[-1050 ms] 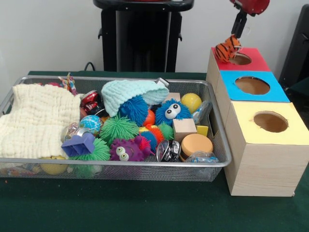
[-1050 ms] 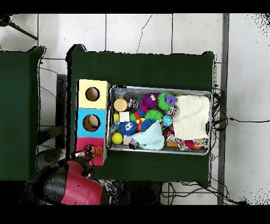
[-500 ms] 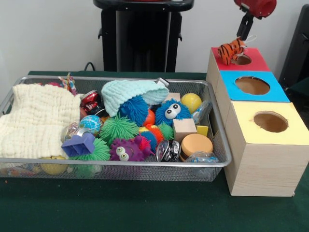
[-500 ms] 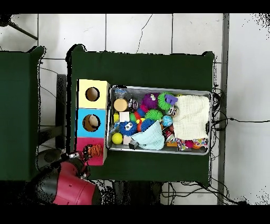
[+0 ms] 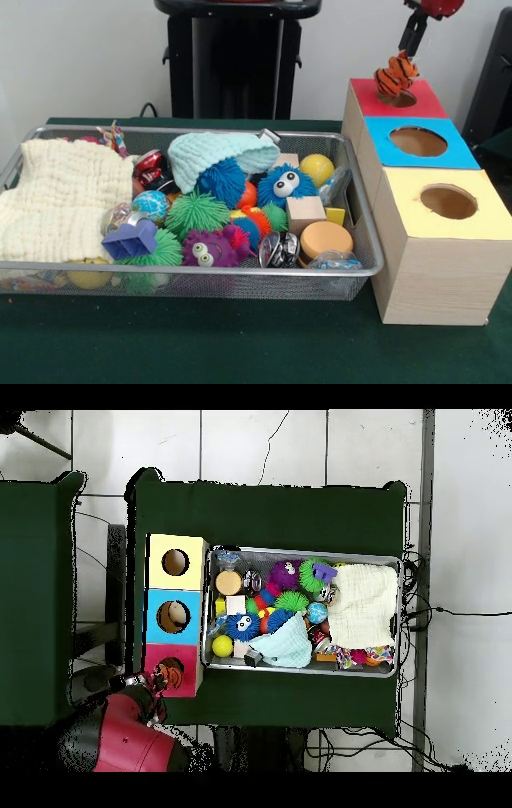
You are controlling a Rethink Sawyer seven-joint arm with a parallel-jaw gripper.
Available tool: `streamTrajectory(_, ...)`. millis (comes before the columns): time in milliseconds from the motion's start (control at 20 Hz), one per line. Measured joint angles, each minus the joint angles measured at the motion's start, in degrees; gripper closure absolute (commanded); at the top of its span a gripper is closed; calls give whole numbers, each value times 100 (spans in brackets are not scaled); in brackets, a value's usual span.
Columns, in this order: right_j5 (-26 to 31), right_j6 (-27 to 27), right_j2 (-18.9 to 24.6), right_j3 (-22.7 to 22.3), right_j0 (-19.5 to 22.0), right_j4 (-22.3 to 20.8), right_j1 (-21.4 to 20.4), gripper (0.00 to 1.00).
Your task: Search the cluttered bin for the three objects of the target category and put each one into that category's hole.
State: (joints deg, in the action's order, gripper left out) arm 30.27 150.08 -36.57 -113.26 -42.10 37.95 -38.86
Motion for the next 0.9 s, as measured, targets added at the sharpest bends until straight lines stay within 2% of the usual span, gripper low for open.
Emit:
streamTrajectory(300,244,0,-125,146,-2,0,-28,100)
streamTrajectory(900,246,0,-158,197,-2,-1,39,100)
